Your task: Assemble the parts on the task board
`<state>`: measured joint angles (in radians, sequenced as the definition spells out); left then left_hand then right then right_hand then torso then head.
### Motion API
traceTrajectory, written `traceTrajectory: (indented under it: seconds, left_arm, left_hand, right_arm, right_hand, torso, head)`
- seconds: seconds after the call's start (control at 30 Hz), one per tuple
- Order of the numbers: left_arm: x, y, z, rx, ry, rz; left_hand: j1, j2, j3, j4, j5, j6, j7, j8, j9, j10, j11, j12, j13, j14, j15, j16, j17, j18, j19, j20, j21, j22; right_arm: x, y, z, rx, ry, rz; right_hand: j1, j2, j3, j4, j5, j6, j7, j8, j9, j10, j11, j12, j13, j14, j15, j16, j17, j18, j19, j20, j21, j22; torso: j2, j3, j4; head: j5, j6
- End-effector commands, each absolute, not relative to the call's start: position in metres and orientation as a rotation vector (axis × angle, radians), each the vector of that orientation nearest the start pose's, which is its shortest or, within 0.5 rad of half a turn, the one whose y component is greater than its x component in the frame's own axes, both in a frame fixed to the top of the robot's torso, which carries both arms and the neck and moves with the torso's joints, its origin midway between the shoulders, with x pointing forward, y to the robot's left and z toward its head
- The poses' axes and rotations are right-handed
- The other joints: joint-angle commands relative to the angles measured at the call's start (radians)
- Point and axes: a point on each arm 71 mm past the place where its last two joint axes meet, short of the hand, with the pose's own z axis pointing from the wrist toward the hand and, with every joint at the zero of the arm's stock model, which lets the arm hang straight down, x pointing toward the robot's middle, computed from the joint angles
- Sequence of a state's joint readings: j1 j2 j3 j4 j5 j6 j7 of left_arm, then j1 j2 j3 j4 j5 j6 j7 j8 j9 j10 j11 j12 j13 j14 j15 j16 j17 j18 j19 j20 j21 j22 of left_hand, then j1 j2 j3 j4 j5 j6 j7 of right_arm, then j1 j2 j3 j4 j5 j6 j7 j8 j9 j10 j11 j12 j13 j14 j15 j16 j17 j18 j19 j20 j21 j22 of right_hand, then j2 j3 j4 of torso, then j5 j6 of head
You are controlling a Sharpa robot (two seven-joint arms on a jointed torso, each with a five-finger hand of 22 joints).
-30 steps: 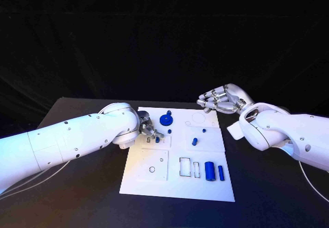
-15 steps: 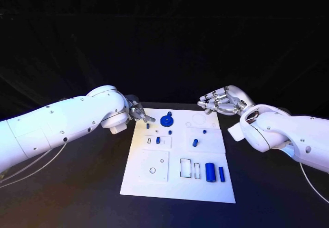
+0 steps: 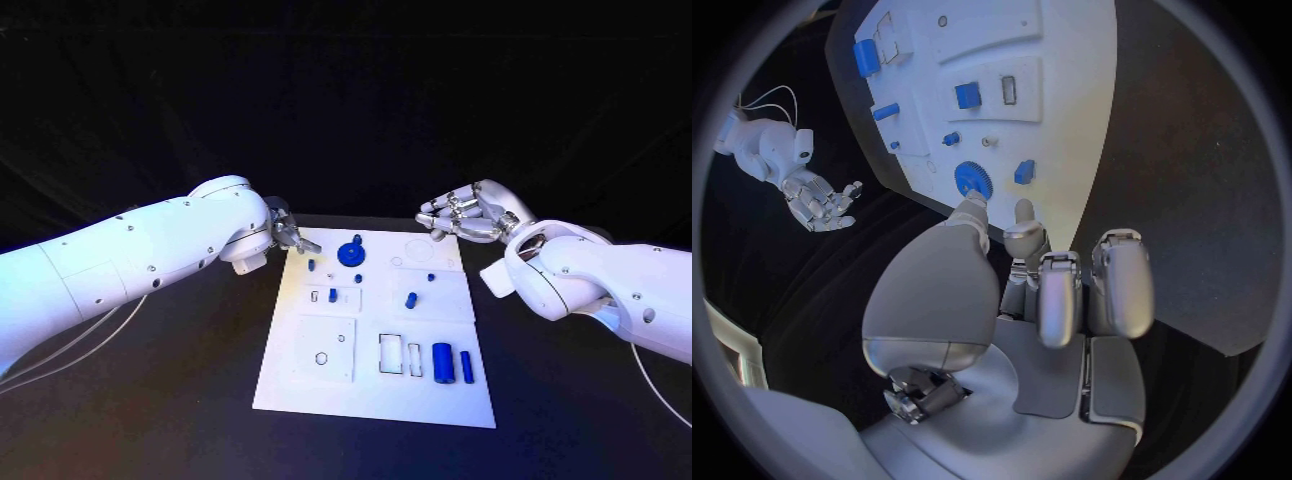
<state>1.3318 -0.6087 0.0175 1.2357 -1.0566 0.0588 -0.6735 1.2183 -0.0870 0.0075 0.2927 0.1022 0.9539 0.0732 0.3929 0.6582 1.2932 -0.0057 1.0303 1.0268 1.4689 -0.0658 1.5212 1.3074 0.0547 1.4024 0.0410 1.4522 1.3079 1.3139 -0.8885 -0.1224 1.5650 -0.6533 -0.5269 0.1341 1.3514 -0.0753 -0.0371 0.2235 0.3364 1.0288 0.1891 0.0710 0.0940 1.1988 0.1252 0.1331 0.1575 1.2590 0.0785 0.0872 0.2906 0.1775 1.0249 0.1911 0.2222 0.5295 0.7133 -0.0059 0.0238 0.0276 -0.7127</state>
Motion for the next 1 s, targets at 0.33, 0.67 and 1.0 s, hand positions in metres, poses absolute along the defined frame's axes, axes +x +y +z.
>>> traceTrajectory:
  seconds: [0.33,0.67,1.0]
  left_arm:
    - [0.564,0.187,-0.168,-0.295,2.188,-0.167]
    - [0.566,0.184,-0.172,-0.289,2.207,-0.162]
    - [0.567,0.178,-0.176,-0.282,2.222,-0.166]
  left_hand:
    - [-0.018,0.015,-0.030,0.000,-0.001,0.006,0.004,-0.017,-0.019,-0.012,0.010,-0.013,-0.021,0.085,0.010,0.002,0.209,0.005,-0.002,0.009,-0.009,0.004]
    - [-0.032,0.026,-0.047,0.001,-0.001,0.013,0.004,-0.023,-0.030,-0.010,0.010,-0.008,-0.019,0.085,0.011,0.002,0.209,0.005,-0.001,0.010,-0.009,0.005]
    - [-0.030,0.036,-0.051,-0.001,0.000,0.021,0.002,-0.023,-0.035,-0.008,0.008,-0.006,-0.019,0.085,0.010,0.002,0.209,0.004,0.001,0.010,-0.008,0.008]
  right_arm:
    - [0.490,-0.219,-0.149,0.507,1.520,1.065]
    - [0.491,-0.218,-0.149,0.507,1.521,1.068]
    - [0.491,-0.216,-0.149,0.506,1.523,1.071]
  right_hand:
    - [-0.010,-0.001,-0.006,-0.001,0.001,-0.007,0.002,0.003,-0.001,-0.010,0.000,0.005,-0.001,-0.004,0.000,-0.006,-0.001,0.004,-0.007,-0.002,-0.004,-0.002]
    - [-0.010,0.001,-0.007,-0.001,0.003,-0.007,0.002,0.003,-0.001,-0.011,0.000,0.006,-0.001,-0.003,0.000,-0.006,-0.001,0.004,-0.007,-0.002,-0.004,-0.002]
    - [-0.010,0.001,-0.007,-0.001,0.003,-0.007,0.002,0.003,-0.001,-0.011,0.000,0.006,-0.001,-0.003,0.000,-0.006,-0.001,0.004,-0.007,-0.002,-0.004,-0.002]
  torso:
    - [0.001,0.0008,-0.0011]
    - [0.000,0.0006,0.0002]
    - [0.000,0.0003,0.0000]
  head:
    - [0.003,-0.005]
    - [0.000,-0.007]
    - [-0.003,0.001]
